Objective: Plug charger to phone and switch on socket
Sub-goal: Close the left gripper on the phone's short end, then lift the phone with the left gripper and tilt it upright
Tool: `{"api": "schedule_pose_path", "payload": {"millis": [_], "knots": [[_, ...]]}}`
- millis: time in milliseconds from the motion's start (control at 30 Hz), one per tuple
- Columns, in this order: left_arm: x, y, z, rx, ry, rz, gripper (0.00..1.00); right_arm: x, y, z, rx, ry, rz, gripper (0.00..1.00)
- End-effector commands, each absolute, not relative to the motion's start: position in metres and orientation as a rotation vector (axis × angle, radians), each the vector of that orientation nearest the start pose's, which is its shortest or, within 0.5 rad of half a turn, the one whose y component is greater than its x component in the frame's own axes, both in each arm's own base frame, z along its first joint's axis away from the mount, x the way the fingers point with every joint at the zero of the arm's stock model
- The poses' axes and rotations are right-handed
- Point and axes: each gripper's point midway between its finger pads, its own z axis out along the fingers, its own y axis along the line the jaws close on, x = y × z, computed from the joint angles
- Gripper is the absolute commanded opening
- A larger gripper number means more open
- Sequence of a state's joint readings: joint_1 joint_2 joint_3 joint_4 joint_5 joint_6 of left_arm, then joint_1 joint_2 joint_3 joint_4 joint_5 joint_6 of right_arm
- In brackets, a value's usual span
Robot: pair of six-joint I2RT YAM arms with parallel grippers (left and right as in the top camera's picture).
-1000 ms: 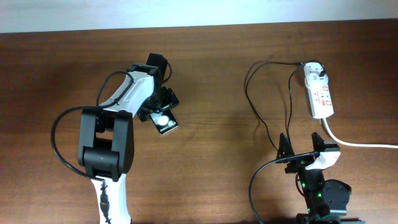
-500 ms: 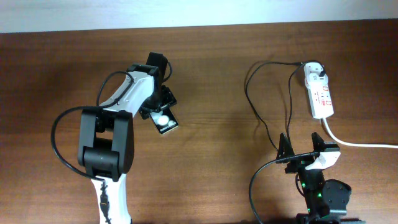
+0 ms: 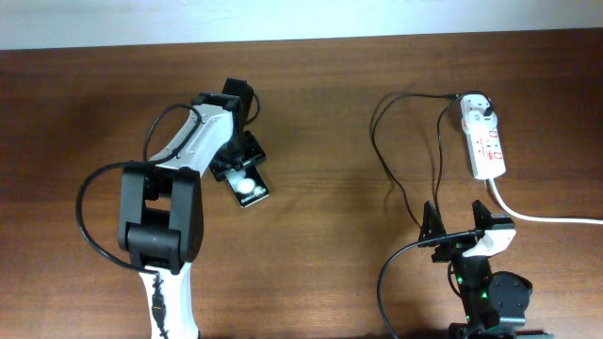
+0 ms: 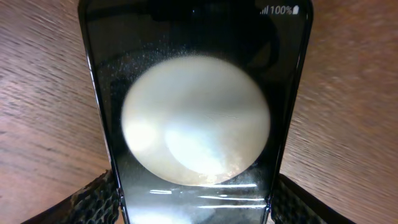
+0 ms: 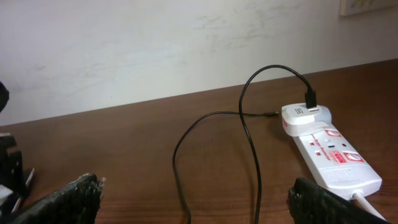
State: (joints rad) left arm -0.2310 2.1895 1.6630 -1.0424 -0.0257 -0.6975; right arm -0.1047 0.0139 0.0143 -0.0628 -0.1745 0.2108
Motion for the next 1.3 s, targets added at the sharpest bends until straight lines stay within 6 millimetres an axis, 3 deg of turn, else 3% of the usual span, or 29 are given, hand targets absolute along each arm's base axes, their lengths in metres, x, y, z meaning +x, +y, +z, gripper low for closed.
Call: {"api": "schedule_pose_path", "payload": {"millis": [0, 100, 133, 267, 500, 700, 900, 1267], "knots": [[0.426, -0.097, 0.075, -0.696, 2.916, -0.07, 0.63, 0.246, 0.002, 0.16, 0.139, 1.631, 0.219, 0.99], [0.423, -0.096, 0.109, -0.683, 2.862, -0.11, 0.63, 0.246, 0.002, 0.16, 0.139, 1.631, 0.219, 0.99], [0.42, -0.095, 0.129, -0.654, 2.831, -0.132, 0.63, 0.246, 0.002, 0.16, 0.139, 1.631, 0.219, 0.99], [0.406, -0.092, 0.171, -0.636, 2.771, -0.171, 0.62, 0.246, 0.002, 0.16, 0.139, 1.631, 0.219, 0.99], [0.359, -0.081, 0.244, -0.615, 2.674, -0.23, 0.6, 0.246, 0.002, 0.16, 0.139, 1.631, 0.219, 0.99], [0.318, -0.071, 0.287, -0.6, 2.601, -0.273, 0.59, 0.246, 0.002, 0.16, 0.139, 1.631, 0.219, 0.99], [0.286, -0.064, 0.312, -0.59, 2.553, -0.302, 0.6, 0.246, 0.002, 0.16, 0.139, 1.631, 0.219, 0.99], [0.27, -0.08, 0.292, -0.588, 2.71, -0.374, 0.6, 0.246, 0.002, 0.16, 0.139, 1.631, 0.219, 0.99]]}}
